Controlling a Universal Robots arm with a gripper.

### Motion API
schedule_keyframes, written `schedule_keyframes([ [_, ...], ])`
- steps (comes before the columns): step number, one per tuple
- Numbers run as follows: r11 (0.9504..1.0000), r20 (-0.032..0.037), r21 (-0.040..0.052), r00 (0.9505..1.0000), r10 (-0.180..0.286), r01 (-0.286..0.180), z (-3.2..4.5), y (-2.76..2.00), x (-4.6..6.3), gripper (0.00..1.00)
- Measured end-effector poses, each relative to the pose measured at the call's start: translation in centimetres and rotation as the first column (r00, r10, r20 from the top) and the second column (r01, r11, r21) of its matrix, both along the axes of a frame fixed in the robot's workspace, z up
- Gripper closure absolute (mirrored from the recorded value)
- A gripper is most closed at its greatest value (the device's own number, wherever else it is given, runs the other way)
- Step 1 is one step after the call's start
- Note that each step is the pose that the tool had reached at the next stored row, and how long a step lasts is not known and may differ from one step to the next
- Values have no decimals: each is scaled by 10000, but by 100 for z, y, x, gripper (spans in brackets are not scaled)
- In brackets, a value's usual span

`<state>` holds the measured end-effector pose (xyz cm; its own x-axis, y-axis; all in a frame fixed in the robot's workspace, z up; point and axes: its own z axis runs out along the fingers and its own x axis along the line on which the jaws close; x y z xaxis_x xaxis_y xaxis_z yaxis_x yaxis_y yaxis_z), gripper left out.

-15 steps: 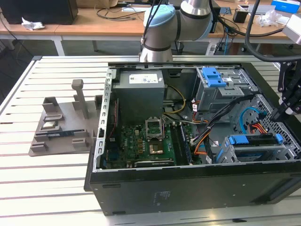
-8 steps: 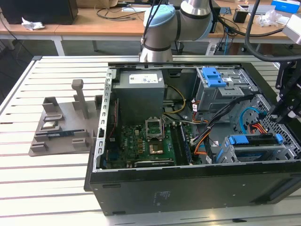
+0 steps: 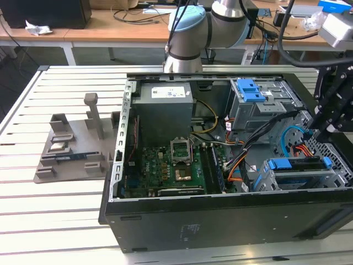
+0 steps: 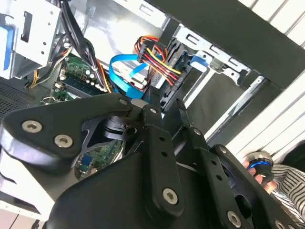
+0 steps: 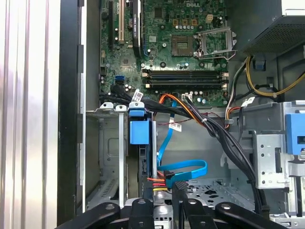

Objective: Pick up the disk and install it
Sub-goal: 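Insert the second disk wire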

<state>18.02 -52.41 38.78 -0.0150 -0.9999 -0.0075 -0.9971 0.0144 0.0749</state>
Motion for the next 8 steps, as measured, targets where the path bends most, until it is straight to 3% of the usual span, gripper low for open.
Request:
schedule_keyframes([
  [6, 10000, 1, 56, 10000, 55, -55, -127, 7, -53, 70],
  [8, 10000, 1, 69, 10000, 56, -56, -137, 7, -54, 70],
])
